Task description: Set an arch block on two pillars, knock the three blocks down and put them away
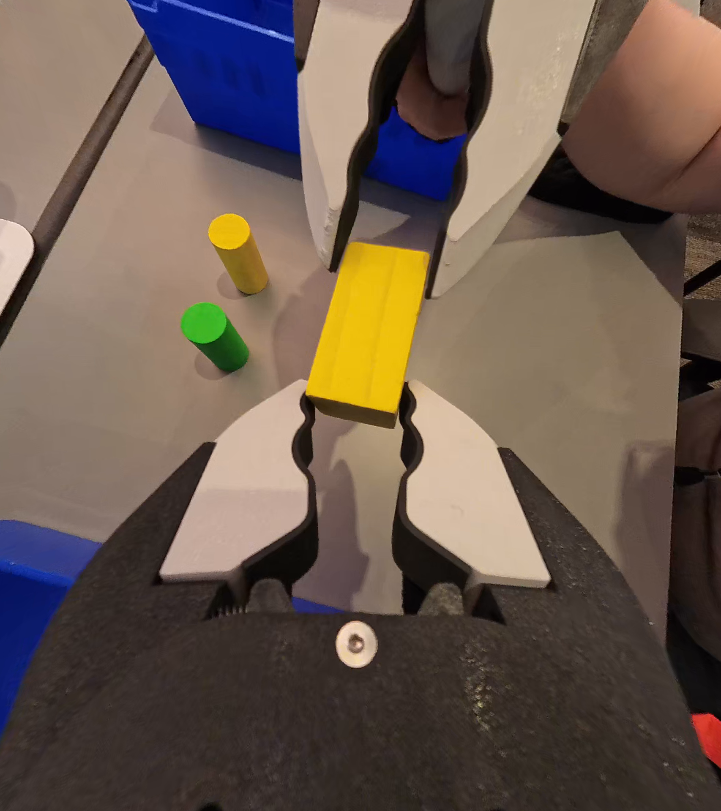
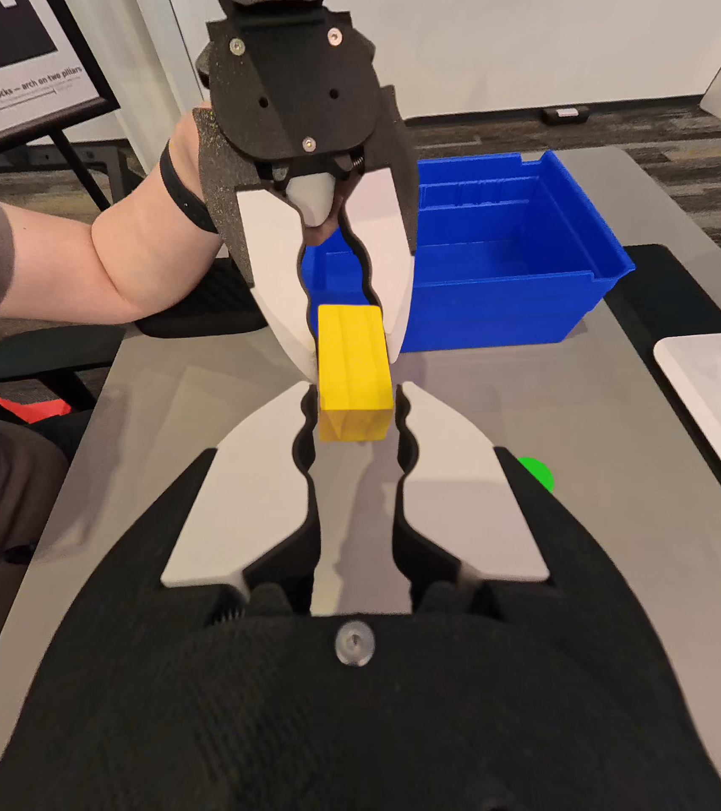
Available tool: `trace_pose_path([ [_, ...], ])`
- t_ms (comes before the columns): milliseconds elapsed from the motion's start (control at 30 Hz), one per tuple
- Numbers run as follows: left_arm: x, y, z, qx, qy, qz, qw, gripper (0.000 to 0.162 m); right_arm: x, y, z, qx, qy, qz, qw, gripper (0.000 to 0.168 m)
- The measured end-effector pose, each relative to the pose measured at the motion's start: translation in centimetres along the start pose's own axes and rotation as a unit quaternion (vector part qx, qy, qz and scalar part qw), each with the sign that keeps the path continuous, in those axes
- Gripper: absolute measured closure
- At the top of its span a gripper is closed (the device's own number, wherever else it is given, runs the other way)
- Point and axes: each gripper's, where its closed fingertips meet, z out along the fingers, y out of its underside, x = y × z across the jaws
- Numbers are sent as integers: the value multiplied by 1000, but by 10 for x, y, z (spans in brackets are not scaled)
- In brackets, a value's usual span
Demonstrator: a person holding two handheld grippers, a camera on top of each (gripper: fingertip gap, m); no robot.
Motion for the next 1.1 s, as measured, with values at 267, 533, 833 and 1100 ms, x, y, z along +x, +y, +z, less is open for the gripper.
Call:
trace_pose_path([
  [267,9,7,11,-29,17,8,999,125,-7,13,10,-62,28,-54,996,119],
  [533,12,12,17,-50,15,18,999,125,-12,19,14,-82,9,-46,996,135],
  [833,9,26,18,-83,12,15,996,114,-11,25,15,-96,10,-58,994,135],
  [1100,-21,7,-63,23,-62,-13,998,112,37,10,-33,-41,99,-60,992,135],
])
